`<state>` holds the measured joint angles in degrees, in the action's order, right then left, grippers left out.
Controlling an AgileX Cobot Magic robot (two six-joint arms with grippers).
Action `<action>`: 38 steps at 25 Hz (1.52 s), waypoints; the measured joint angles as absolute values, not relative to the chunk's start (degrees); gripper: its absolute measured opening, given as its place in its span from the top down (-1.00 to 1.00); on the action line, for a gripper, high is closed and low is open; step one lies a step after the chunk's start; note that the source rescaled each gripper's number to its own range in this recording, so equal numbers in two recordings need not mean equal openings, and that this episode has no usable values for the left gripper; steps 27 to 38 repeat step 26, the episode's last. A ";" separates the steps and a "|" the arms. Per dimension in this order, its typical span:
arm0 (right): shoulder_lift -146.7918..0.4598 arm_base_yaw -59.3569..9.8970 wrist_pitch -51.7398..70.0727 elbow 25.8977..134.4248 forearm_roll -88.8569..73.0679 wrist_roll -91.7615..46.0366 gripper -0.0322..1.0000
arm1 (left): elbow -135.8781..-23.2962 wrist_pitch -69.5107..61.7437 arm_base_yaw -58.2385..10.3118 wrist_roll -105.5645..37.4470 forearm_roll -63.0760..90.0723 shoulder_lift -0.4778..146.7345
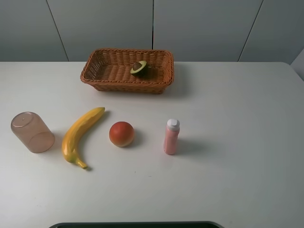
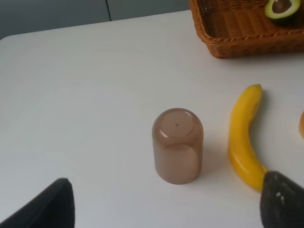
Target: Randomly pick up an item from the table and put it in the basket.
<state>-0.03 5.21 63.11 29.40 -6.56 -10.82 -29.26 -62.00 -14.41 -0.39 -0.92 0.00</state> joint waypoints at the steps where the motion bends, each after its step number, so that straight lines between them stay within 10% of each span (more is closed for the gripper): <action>1: -0.03 5.21 63.11 29.40 -6.56 -10.77 -1.00 | -29.26 -62.00 -14.41 -0.39 -0.92 0.00; 38: 0.06 5.21 63.11 29.40 -6.56 -10.51 -1.00 | -29.26 -62.00 -14.41 -0.39 -0.92 0.00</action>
